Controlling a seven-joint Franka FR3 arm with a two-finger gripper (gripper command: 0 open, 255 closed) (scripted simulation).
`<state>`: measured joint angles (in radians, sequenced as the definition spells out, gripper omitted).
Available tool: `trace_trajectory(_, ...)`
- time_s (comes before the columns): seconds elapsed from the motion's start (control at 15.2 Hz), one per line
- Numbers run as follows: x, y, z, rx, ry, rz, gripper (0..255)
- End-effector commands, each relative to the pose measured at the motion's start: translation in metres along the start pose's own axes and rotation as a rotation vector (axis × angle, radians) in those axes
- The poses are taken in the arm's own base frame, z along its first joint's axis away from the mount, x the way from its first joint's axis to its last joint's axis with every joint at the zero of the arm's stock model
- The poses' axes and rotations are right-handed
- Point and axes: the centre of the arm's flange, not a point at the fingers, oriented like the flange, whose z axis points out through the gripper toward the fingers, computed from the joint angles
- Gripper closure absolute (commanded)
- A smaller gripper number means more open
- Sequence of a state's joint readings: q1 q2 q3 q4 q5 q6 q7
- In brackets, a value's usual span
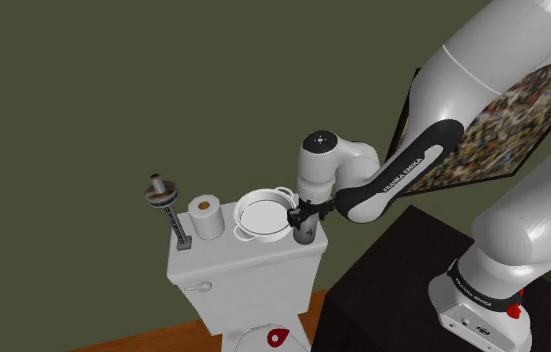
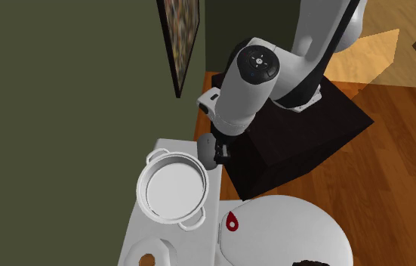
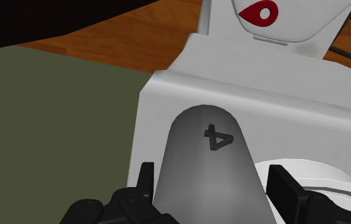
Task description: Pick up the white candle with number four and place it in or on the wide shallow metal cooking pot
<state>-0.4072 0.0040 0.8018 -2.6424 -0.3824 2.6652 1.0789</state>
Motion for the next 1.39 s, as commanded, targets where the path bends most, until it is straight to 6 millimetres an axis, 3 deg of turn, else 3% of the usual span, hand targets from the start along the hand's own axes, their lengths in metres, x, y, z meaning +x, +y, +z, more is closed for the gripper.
trace_trajectory(0.0, 0.000, 0.000, 0.000, 0.000, 0.000, 0.000, 255)
trace_trajectory(1.32, 0.015, 0.009, -0.099, 0.000, 0.000, 0.000, 255)
